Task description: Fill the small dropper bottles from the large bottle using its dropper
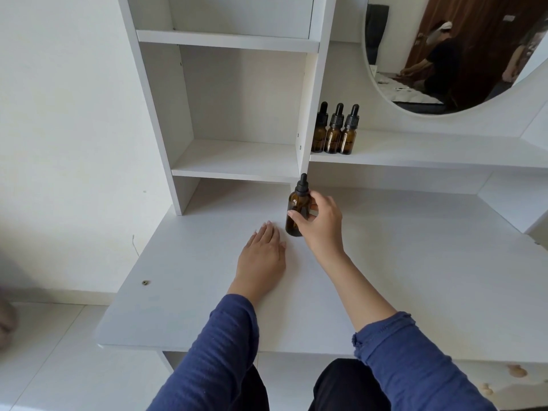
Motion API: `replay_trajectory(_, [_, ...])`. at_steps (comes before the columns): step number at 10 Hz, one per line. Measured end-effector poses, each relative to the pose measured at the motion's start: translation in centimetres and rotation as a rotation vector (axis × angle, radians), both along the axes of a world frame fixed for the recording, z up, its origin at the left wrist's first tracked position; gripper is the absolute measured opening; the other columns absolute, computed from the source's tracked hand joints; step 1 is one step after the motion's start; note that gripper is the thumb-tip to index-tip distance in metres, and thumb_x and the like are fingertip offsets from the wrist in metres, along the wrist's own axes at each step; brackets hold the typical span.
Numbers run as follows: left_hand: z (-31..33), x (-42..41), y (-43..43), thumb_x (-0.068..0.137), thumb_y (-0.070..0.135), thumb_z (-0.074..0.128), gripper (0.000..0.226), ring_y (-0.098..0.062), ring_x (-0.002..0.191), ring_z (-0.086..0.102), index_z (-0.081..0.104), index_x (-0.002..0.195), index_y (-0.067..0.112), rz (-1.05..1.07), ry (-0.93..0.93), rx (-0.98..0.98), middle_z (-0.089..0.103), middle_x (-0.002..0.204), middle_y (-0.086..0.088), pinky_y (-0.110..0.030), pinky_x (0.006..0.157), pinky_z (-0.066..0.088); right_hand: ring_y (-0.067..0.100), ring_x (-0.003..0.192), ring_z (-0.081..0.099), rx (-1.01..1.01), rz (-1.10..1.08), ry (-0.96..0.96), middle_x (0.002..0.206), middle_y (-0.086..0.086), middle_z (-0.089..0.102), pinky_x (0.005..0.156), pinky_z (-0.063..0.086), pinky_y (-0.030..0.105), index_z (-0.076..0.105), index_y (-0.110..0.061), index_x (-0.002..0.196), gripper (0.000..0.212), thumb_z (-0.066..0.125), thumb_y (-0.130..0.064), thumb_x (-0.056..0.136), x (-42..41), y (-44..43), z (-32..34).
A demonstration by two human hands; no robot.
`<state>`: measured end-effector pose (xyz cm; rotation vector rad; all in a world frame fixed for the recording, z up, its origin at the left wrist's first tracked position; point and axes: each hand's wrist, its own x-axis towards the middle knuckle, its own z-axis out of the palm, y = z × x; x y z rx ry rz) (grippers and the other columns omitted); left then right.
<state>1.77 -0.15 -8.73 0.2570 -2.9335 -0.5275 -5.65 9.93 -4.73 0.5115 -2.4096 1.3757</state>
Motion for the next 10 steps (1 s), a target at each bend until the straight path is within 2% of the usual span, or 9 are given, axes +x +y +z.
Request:
replay_trajectory(2, [0.0,0.0,0.0,0.102,0.031,0.017,0.051,-0.015,0.146,0.003,0.011,0.148,0.01,0.003,0.015,0.008,0.006,0.158,-0.006,-0.025,0.117,-0.001,0.02,0.125,0.04,0.065,0.05,-0.028,0.133,0.01,0.046,0.096,0.025,0.013,0.04,-0.008,0.135,0.055,0.063,-0.017,0.085,0.1,0.8,-0.3])
replay_trajectory(3, [-0.1,0.0,-0.1,0.102,0.031,0.017,0.051,-0.015,0.146,0.003,0.011,0.148,0.01,0.005,0.025,-0.001,0.007,0.158,-0.006,-0.024,0.116,-0.001,0.021,0.136,0.029,0.164,0.029,-0.078,0.146,0.01,0.034,0.108,0.02,0.02,0.032,-0.007,0.14,0.052,0.051,-0.017,0.093,1.0,2.9,-2.1])
replay_trajectory(4, [-0.1,0.0,0.0,0.102,0.031,0.017,0.052,-0.015,0.146,0.003,0.01,0.149,0.011,0.007,0.025,0.002,0.006,0.158,-0.005,-0.024,0.116,-0.001,0.022,0.144,0.009,0.584,-0.019,-0.139,0.156,0.009,0.014,0.118,0.008,0.034,0.018,-0.007,0.145,0.051,0.033,-0.027,0.099,1.4,5.3,-4.1])
replay_trajectory(5, [0.1,0.0,0.0,0.102,0.032,0.016,0.052,-0.015,0.146,0.002,0.009,0.149,0.011,0.013,0.016,0.001,0.006,0.158,-0.005,-0.024,0.116,-0.002,0.02,0.145,-0.002,0.752,-0.039,-0.199,0.157,0.009,0.002,0.118,-0.001,0.038,0.008,-0.007,0.146,0.054,0.018,-0.035,0.1,1.6,6.1,-4.5])
replay_trajectory(7, [-0.1,-0.2,-0.2,0.102,0.03,0.017,0.051,-0.016,0.146,0.003,0.01,0.149,0.01,0.021,0.082,-0.012,0.006,0.158,-0.006,-0.022,0.115,-0.003,0.017,0.145,-0.005,0.799,-0.033,-0.175,0.157,0.007,-0.002,0.118,-0.003,0.036,0.005,-0.009,0.147,0.056,0.015,-0.038,0.099,1.4,6.2,-4.8])
replay_trajectory(8, [-0.4,-0.4,-0.3,0.102,0.03,0.016,0.051,-0.015,0.146,0.002,0.01,0.148,0.01,0.005,0.104,0.008,0.005,0.158,-0.005,-0.019,0.109,-0.009,0.016,0.145,-0.006,0.837,-0.034,-0.182,0.157,0.005,-0.004,0.118,-0.004,0.036,0.003,-0.011,0.147,0.064,0.005,-0.049,0.095,1.3,6.4,-4.7])
replay_trajectory(9, [-2.5,-0.9,-0.1,0.099,0.032,0.006,0.058,-0.01,0.138,0.034,0.044,0.138,0.011,-0.074,0.21,-0.09,0.029,0.148,0.003,-0.019,0.114,0.003,0.012,0.144,-0.007,0.792,-0.07,-0.044,0.157,-0.001,-0.009,0.118,-0.004,0.034,0.009,-0.01,0.146,0.083,-0.012,-0.062,0.085,0.6,6.0,-5.5])
replay_trajectory(10, [-2.7,-2.7,-3.9,0.098,0.02,0.035,0.029,-0.016,0.105,0.062,0.064,0.095,0.022,0.025,0.231,-0.714,0.066,0.112,0.001,-0.035,0.112,0.026,0.006,0.143,-0.008,0.786,-0.118,0.184,0.156,-0.008,-0.011,0.116,-0.005,0.029,0.042,-0.003,0.119,0.083,-0.009,-0.06,0.088,-3.1,6.0,-10.1])
